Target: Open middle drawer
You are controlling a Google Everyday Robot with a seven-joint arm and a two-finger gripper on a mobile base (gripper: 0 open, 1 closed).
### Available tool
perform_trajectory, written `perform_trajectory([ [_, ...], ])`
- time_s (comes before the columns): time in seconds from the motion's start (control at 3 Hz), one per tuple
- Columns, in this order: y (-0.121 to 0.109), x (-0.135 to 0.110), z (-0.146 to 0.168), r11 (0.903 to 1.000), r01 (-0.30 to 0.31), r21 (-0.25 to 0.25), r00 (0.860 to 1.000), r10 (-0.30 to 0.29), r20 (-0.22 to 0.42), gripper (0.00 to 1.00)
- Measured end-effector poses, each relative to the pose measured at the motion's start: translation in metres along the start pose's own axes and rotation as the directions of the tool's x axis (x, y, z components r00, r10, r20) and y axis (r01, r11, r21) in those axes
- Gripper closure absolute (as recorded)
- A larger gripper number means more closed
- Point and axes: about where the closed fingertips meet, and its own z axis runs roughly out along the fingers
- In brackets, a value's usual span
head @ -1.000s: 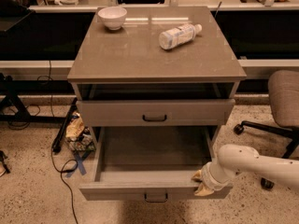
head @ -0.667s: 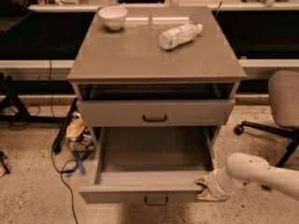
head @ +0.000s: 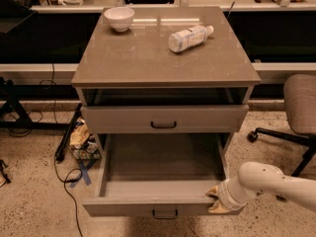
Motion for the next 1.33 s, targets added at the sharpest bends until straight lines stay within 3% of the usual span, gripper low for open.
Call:
perform_trajectory([
  [1.0, 0.003, -0.001, 0.004, 0.9999, 0.008, -0.011, 1.000, -0.008, 0.005, 0.11],
  [1.33, -0.005, -0.008, -0.018, 0.9985, 0.047, 0.027, 0.999, -0.047, 0.000, 0.00],
])
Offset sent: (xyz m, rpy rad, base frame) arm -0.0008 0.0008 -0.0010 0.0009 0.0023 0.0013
